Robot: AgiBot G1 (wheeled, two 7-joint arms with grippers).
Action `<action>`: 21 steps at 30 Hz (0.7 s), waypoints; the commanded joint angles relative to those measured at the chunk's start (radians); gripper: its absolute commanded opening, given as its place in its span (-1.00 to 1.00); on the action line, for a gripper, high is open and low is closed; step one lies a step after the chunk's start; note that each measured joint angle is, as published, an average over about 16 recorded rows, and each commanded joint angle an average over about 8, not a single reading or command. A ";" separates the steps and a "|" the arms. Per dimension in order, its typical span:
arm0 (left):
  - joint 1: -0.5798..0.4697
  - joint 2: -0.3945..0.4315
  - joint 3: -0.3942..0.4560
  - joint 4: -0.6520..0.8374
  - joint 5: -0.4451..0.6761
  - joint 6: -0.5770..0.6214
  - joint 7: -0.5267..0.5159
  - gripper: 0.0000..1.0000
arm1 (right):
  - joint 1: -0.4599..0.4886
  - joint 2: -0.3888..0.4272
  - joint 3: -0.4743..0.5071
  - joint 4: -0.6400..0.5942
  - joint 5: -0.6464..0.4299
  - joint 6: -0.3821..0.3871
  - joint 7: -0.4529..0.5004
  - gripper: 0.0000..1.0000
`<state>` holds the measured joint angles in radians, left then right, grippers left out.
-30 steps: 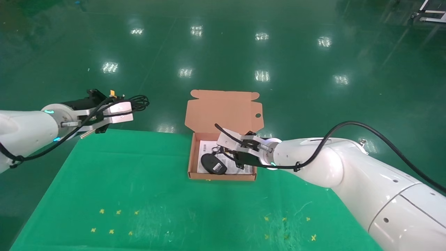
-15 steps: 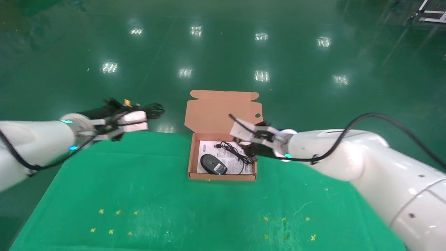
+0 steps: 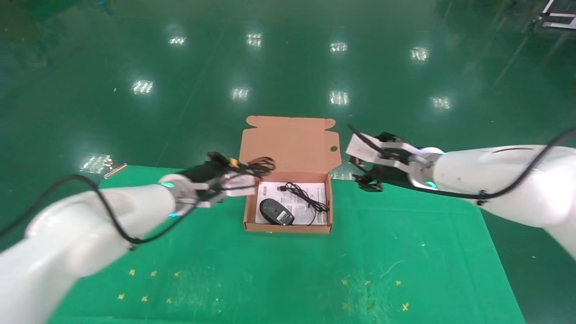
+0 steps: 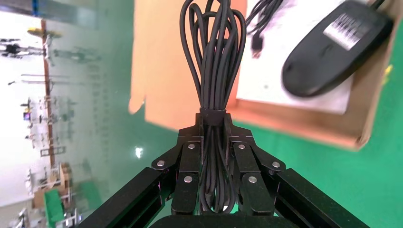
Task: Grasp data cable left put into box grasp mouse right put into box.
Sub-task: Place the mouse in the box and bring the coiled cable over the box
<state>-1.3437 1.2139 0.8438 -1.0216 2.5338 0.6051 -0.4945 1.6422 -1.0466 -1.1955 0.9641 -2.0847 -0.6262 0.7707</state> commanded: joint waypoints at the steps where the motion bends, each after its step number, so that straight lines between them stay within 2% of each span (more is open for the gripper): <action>1: 0.002 0.029 0.011 0.036 -0.009 -0.029 0.018 -1.00 | 0.003 0.028 0.001 0.041 -0.022 -0.015 0.028 1.00; 9: -0.013 0.127 0.065 0.196 -0.086 -0.130 0.105 -1.00 | 0.010 0.109 0.011 0.189 -0.119 -0.080 0.147 1.00; 21: -0.030 0.151 0.222 0.259 -0.252 -0.223 0.166 -1.00 | 0.009 0.179 0.026 0.336 -0.209 -0.154 0.261 1.00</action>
<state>-1.3742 1.3644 1.0692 -0.7651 2.2811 0.3815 -0.3297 1.6519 -0.8691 -1.1695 1.2934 -2.2884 -0.7763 1.0261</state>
